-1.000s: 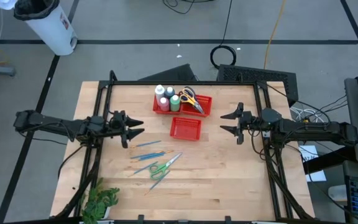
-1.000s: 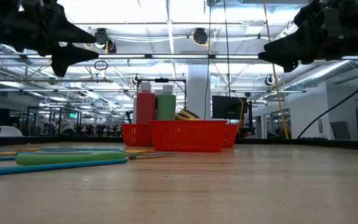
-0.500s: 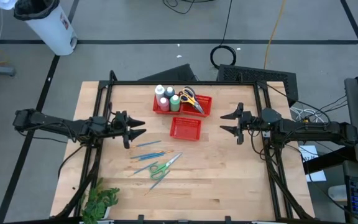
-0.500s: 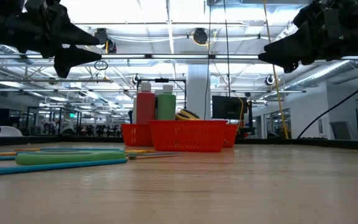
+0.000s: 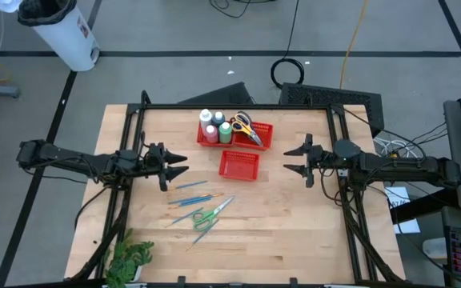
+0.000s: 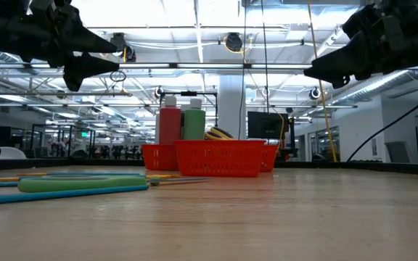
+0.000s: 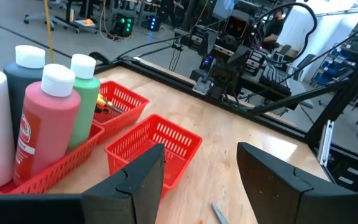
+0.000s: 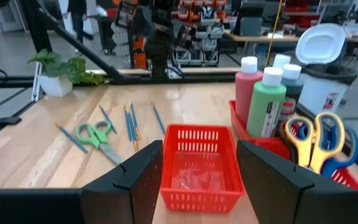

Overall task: Pick & Place Paint Supplies
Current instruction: Put the green scissors into the top right red bin

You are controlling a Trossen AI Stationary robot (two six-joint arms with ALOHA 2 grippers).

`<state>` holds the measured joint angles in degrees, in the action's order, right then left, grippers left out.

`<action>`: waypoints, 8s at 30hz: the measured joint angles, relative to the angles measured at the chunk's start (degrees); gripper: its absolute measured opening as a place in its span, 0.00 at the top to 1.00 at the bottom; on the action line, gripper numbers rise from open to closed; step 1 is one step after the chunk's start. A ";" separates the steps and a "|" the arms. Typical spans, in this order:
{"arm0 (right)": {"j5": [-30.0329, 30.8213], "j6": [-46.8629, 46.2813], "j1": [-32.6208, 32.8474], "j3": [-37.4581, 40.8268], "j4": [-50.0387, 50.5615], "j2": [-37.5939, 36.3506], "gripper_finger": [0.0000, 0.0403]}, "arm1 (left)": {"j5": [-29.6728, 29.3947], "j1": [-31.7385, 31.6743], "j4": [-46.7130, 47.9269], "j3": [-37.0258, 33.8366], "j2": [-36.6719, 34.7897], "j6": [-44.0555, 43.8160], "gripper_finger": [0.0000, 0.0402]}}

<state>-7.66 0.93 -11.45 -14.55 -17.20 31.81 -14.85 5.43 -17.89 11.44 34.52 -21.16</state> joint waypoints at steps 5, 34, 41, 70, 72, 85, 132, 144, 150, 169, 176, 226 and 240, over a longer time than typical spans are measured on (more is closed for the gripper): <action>0.09 0.37 -1.44 0.00 0.55 -3.44 0.52 | -0.02 0.00 0.05 0.00 -0.02 1.48 0.48; -3.05 -1.50 -11.49 9.90 6.60 -26.36 0.76 | -0.13 0.00 0.31 0.00 -0.02 0.94 0.48; -2.79 1.63 -11.46 9.94 7.49 -26.68 0.86 | -0.15 0.00 1.73 0.00 0.00 0.24 0.48; -2.93 1.29 -11.46 10.05 7.42 -26.66 0.94 | -0.44 19.97 27.38 26.99 26.12 10.01 0.48; -2.93 1.29 -11.46 10.05 7.42 -26.66 0.94 | -0.48 21.54 31.97 30.56 32.08 4.89 0.48; -2.93 1.29 -11.46 10.05 7.40 -26.64 0.94 | 3.98 24.36 33.58 37.53 57.00 -3.60 0.48; -2.95 1.29 -11.44 10.10 7.42 -26.62 0.94 | 9.84 19.39 54.06 45.51 61.94 -35.10 0.48; -2.95 1.31 -11.44 10.10 7.41 -26.62 0.94 | 13.40 19.17 54.17 42.27 61.90 -40.43 0.48; -2.95 1.31 -11.44 10.10 7.42 -26.59 0.94 | 10.94 18.53 54.12 41.90 61.88 -34.74 0.48; -2.94 1.30 -11.44 10.10 7.40 -26.59 0.94 | 8.30 18.69 53.43 42.40 67.44 -23.75 0.48; -2.94 1.29 -11.44 10.10 7.42 -26.59 0.94 | 8.37 18.69 52.72 42.22 67.38 -23.55 0.48; -2.94 1.29 -11.44 10.10 7.40 -26.62 0.94 | 0.98 20.07 61.16 52.70 68.06 -12.59 0.81; -2.95 1.29 -11.44 10.10 7.40 -26.60 0.94 | -6.68 20.08 68.81 59.91 67.97 -5.21 0.81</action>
<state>-10.61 2.22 -22.90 -4.45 -9.80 5.21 -21.53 25.52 50.91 71.36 102.49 -26.37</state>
